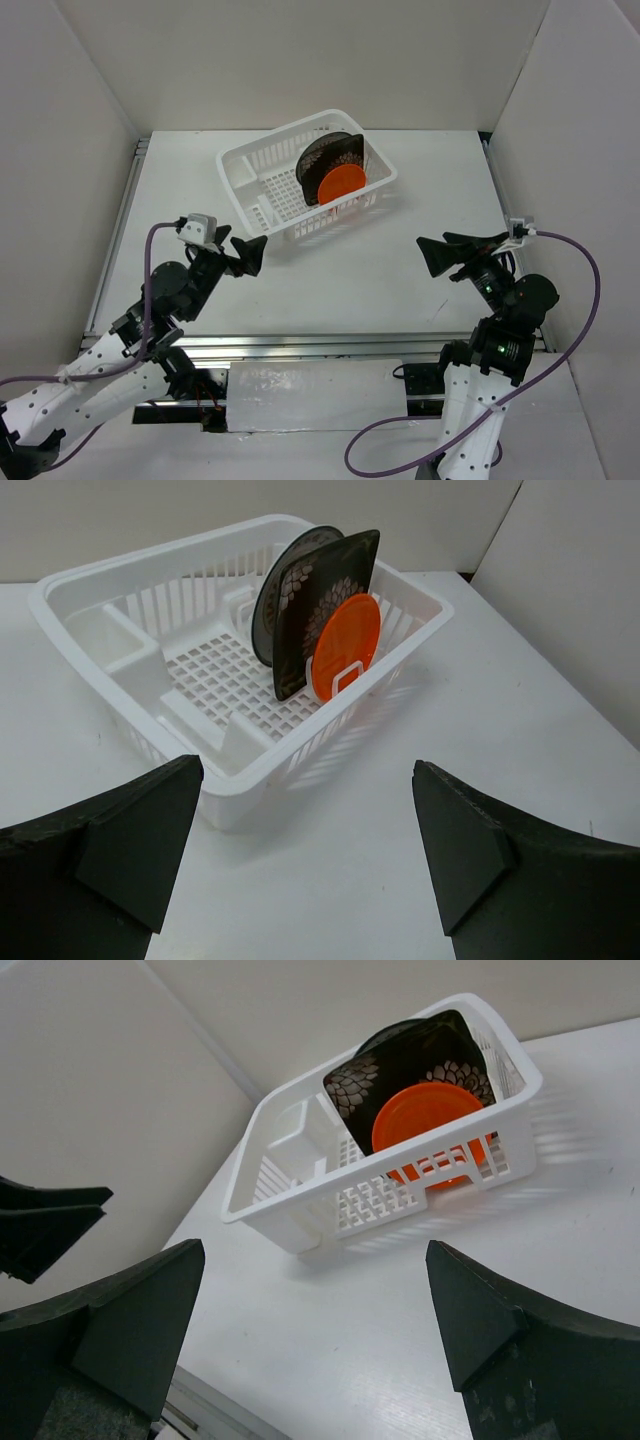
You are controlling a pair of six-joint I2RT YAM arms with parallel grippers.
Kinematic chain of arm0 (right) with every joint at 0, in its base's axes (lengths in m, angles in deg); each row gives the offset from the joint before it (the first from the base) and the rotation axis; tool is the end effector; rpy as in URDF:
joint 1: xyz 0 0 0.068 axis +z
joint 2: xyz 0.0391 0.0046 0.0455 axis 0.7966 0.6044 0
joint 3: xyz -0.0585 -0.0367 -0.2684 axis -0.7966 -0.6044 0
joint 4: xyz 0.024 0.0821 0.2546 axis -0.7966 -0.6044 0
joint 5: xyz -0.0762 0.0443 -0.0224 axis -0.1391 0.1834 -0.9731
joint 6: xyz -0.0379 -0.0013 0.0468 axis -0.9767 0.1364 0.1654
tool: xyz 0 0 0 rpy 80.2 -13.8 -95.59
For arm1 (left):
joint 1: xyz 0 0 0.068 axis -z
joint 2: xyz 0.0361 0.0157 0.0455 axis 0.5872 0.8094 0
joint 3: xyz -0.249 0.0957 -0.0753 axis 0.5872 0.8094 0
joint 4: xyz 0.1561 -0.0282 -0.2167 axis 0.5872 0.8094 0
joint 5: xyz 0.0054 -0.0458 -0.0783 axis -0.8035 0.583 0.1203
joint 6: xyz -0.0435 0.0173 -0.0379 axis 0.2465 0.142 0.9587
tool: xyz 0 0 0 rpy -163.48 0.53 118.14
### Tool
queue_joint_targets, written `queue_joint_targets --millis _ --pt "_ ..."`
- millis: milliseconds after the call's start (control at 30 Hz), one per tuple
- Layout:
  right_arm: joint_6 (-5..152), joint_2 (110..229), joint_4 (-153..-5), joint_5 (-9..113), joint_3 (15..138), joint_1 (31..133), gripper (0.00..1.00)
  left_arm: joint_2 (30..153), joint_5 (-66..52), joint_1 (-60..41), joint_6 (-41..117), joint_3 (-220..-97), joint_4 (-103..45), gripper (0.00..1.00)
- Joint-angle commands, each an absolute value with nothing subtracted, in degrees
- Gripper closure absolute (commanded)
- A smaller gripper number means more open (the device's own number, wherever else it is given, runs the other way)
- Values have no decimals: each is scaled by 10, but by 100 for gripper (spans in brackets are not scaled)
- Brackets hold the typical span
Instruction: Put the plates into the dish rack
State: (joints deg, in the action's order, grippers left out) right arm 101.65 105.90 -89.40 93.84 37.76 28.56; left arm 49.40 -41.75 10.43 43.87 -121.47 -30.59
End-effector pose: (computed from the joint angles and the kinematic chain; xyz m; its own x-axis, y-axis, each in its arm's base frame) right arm 0.0890 -0.0028 0.3513 -0.1231 0.4617 -0.8784 -0.4285 0.7737 0.4667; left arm 0.1239 -0.1008 0.3408 -0.0328 -0.3439 -0.9384 0.3440 0.8777 -0.3336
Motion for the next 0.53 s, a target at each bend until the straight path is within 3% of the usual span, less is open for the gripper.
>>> queue_joint_targets --millis 0,500 --pt "996 1048 -914 943 397 289 0 476 -409 107 455 -1205 -326 0" --pt "990 1050 -910 933 384 289 0 485 -409 107 446 -1195 -346 1"
